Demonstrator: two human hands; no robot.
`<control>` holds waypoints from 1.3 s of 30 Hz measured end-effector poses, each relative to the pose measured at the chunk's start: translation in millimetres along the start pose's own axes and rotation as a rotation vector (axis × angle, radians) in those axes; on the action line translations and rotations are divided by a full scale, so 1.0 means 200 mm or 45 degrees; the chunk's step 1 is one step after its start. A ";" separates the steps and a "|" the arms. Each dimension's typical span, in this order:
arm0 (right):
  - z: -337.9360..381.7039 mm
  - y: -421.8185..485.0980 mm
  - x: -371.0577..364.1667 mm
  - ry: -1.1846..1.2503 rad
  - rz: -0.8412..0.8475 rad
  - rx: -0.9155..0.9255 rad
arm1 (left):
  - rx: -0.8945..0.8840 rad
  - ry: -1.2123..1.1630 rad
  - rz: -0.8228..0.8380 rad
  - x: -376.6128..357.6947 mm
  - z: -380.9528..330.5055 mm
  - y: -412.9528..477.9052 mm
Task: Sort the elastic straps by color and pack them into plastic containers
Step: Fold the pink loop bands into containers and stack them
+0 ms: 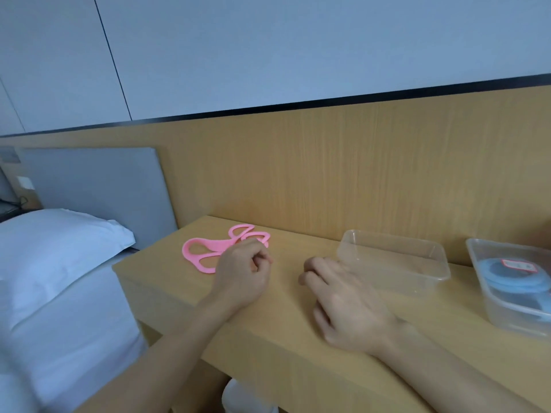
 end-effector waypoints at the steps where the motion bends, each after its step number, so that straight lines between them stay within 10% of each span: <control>1: 0.02 0.06 -0.03 0.035 0.011 -0.006 | 0.052 -0.017 -0.049 0.04 0.04 0.04; 7: 0.02 0.32 -0.19 0.265 -0.097 -0.211 | 0.318 0.074 -0.104 0.17 0.31 0.36; 20: -0.09 0.41 -0.29 0.448 -0.291 -0.332 | 0.590 0.677 0.597 -0.26 0.58 0.73; 39: -0.13 0.38 -0.30 0.622 -0.262 -0.408 | 0.827 0.211 0.265 -0.06 0.60 0.74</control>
Point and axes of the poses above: each hand's wrist, its own y-axis towards the middle knuckle, its own x-axis out of the back of the hand, z = x × y, the point moved 6 cm from there along y, towards the middle knuckle, and after that the axes turned 8 degrees about x, right-handed, at the moved point
